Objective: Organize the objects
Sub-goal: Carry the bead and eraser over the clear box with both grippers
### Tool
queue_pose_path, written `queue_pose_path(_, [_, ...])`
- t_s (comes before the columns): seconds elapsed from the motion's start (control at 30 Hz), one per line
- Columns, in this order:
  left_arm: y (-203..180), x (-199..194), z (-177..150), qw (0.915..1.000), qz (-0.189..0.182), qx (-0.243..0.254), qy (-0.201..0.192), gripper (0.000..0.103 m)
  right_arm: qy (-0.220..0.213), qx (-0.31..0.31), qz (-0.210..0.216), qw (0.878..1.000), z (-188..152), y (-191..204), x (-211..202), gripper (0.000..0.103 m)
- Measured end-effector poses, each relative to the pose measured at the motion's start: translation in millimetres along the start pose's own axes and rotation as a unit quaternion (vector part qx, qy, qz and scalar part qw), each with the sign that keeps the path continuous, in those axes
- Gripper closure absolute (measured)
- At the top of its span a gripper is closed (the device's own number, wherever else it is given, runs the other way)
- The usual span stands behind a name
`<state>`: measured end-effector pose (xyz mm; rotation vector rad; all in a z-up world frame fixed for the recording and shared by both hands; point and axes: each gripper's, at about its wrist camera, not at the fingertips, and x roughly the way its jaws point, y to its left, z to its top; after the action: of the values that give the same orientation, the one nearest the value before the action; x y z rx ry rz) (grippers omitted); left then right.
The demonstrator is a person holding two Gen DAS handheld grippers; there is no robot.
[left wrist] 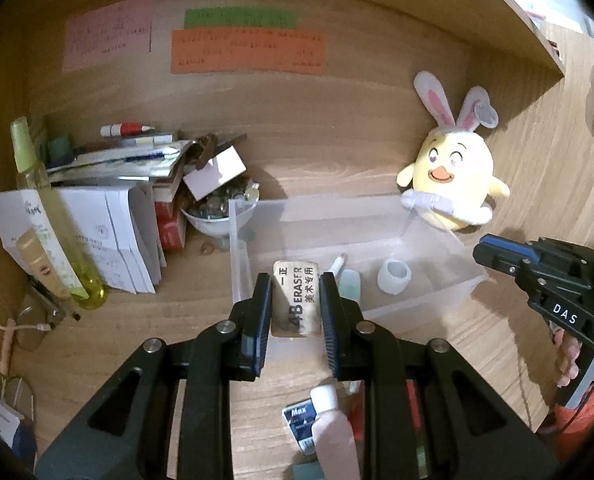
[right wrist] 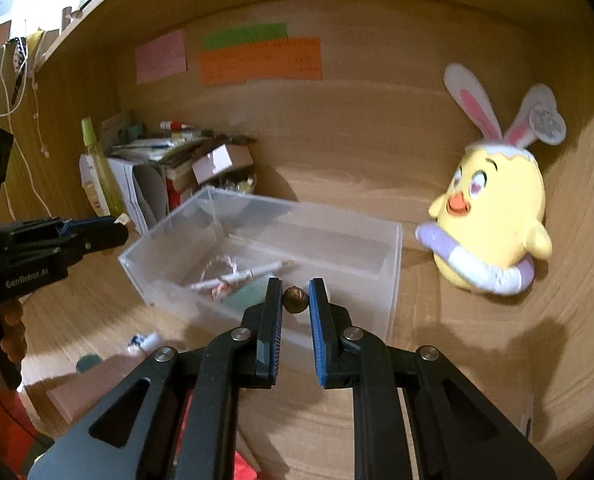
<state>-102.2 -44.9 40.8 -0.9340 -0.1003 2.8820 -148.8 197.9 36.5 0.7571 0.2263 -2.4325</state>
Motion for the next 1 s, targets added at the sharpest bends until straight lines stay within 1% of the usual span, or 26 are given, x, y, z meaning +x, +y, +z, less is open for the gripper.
queue_pose_path(0.17, [0,10,13,0.9999,0.009,-0.005,-0.003,0.080,-0.008,-0.006,0.003,1.000,14,1,8,0.091])
queue_pose_path(0.37, [1,26,22,0.9999,0.013,-0.008,0.005,0.080,-0.003,-0.007,0.008,1.000,23,-1,23,0.091])
queue_pose_path(0.53, [2,42,25,0.9997,0.012,-0.010,0.016,0.080,0.015,-0.001,0.011,1.000,24,-7,40,0.091])
queue_pose_path(0.73, [1,68,22,0.9989,0.011,-0.010,0.046,0.080,0.046,0.015,0.012,0.999,17,-20,63,0.091])
queue_pose_path(0.87, [-1,83,18,0.9978,0.011,-0.004,0.065,0.080,0.064,0.022,0.009,0.998,11,-25,77,0.091])
queue_pose_path(1.0, [-6,90,15,0.9973,0.015,0.007,0.072,0.080,0.077,0.019,0.009,0.997,8,-25,86,0.091])
